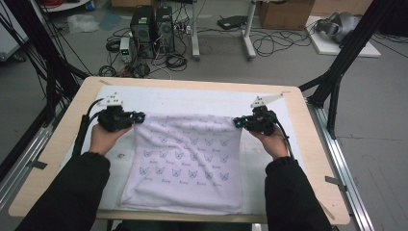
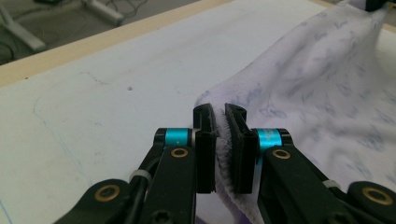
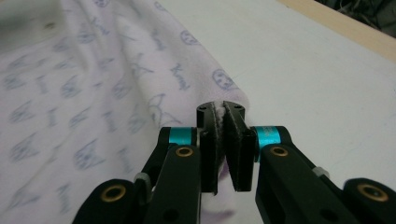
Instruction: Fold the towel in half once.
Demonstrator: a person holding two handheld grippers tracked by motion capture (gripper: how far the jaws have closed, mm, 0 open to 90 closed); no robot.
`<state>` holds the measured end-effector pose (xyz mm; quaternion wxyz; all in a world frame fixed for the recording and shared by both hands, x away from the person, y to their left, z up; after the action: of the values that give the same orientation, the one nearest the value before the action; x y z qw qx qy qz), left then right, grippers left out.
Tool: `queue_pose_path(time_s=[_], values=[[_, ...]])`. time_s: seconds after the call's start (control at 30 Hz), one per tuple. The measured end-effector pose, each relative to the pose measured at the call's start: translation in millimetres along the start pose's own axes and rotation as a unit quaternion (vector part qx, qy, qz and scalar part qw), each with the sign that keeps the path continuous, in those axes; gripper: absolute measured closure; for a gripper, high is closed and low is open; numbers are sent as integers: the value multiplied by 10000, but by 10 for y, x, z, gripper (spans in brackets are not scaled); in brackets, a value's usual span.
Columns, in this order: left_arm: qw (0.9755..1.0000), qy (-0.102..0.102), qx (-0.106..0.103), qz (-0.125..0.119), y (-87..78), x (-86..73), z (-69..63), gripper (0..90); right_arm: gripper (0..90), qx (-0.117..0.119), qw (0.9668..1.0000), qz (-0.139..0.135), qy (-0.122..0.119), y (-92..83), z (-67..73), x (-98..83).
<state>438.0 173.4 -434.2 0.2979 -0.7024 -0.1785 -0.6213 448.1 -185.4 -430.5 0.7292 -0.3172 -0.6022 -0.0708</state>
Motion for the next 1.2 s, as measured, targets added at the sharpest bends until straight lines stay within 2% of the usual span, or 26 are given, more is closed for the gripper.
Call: queue_pose_path(time_s=[0.07,0.1,0.13,0.17,0.23,0.27,0.3,0.33,0.37,0.47,0.6,0.67,0.7,0.73,0.77,0.8,0.83,0.87,0.93,1.0,1.07,1.13,1.2], values=[[9998,124,-125,-33,-152,-113,-170,820,844,87,9999,-38,-90,-122,157,-56],[9995,167,-261,-41,-252,-201,-297,812,842,149,9998,-63,-150,-183,241,-109],[9993,186,-337,-30,-316,-275,-382,804,839,258,9996,-47,-125,-248,366,-196],[9989,153,-438,80,-372,-356,-462,781,832,312,9993,10,-191,-285,446,-284],[9976,72,-603,328,-446,-478,-572,714,788,492,9984,239,-103,-328,579,-465],[9964,90,-668,521,-493,-537,-594,678,779,504,9979,369,-145,-349,622,-558],[9955,74,-701,637,-534,-570,-601,668,749,530,9975,438,-134,-373,649,-631],[9952,43,-664,712,-579,-571,-581,649,721,550,9971,521,-19,-402,663,-686],[9957,43,-604,707,-607,-543,-548,627,711,477,9974,534,-6,-443,653,-709],[9971,45,-516,553,-635,-411,-488,597,689,318,9991,263,15,-512,613,-622],[9960,40,-678,583,-497,-364,-550,599,663,281,9993,74,-220,-427,611,-482],[9940,8,-804,738,-395,-428,-602,591,628,350,9991,57,-217,-347,637,-439],[9923,20,-864,892,-352,-492,-634,587,616,382,9989,99,-235,-297,647,-434],[9904,59,-941,1011,-335,-545,-663,618,596,429,9987,171,-227,-234,656,-453],[9880,91,-1055,1121,-331,-596,-698,713,591,458,9984,283,-185,-189,656,-494],[9863,124,-1107,1215,-339,-635,-726,748,591,512,9976,437,-132,-152,668,-553],[9848,187,-1163,1280,-354,-661,-746,794,597,576,9967,554,-115,-122,687,-611],[9844,208,-1174,1295,-372,-672,-757,825,628,634,9959,628,-125,-103,710,-663],[9851,176,-1181,1241,-413,-674,-757,849,776,802,9932,834,-160,-102,779,-767],[9853,153,-1165,1240,-455,-688,-740,848,832,851,9920,896,-253,-133,826,-818],[9855,145,-1144,1243,-503,-704,-733,840,837,848,9924,834,-320,-183,834,-820],[9849,132,-1167,1269,-536,-709,-740,815,831,809,9934,785,-228,-276,827,-816],[9862,140,-1097,1232,-550,-682,-727,726,788,766,9940,757,-184,-333,807,-809]])
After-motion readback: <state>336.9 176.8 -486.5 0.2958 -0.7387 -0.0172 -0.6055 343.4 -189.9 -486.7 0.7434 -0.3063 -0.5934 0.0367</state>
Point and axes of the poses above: each handheld gripper's, and its own axes: y roughly forward along the jaws, x roughly out of its top, z roughly to its left, the point moved 10 cm from there along y, roughly forward along the jaws, and after that the axes turned 14 degrees about -z, right-handed, at the moved point
